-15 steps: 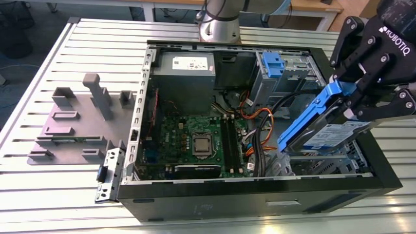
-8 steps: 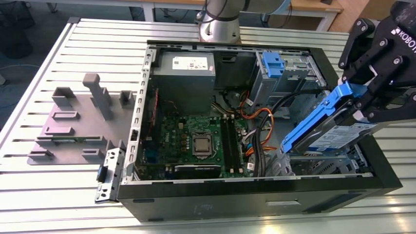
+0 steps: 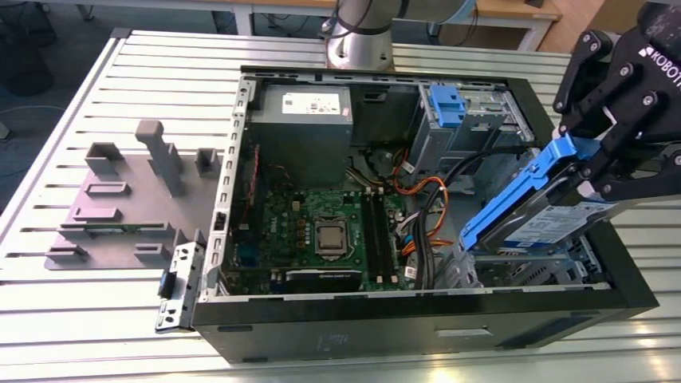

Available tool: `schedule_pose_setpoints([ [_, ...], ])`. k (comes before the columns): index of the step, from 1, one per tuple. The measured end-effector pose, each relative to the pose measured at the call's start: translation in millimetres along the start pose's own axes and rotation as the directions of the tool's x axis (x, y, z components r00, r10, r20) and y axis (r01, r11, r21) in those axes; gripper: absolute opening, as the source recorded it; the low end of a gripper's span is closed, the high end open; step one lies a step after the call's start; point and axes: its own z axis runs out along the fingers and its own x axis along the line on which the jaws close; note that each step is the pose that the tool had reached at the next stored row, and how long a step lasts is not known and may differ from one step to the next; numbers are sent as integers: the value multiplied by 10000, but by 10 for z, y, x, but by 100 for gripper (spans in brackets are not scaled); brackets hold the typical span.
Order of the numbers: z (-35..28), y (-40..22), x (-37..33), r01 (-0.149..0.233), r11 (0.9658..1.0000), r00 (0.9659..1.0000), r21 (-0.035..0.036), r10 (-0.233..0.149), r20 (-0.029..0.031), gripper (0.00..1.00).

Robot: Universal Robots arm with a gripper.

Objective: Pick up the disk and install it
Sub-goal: 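Insert the disk into the insertion slot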

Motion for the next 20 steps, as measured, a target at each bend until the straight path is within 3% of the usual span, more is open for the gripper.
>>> schedule_pose_setpoints([
  [3, 1, 39, 11, 4, 10000, 10000, 14, -4, -2, 37],
  [9, -2, 33, 70, 43, 10000, 10000, 14, -43, -4, 37],
  [20, -9, -108, 72, 43, 10000, 10000, -13, -43, -4, 37],
])
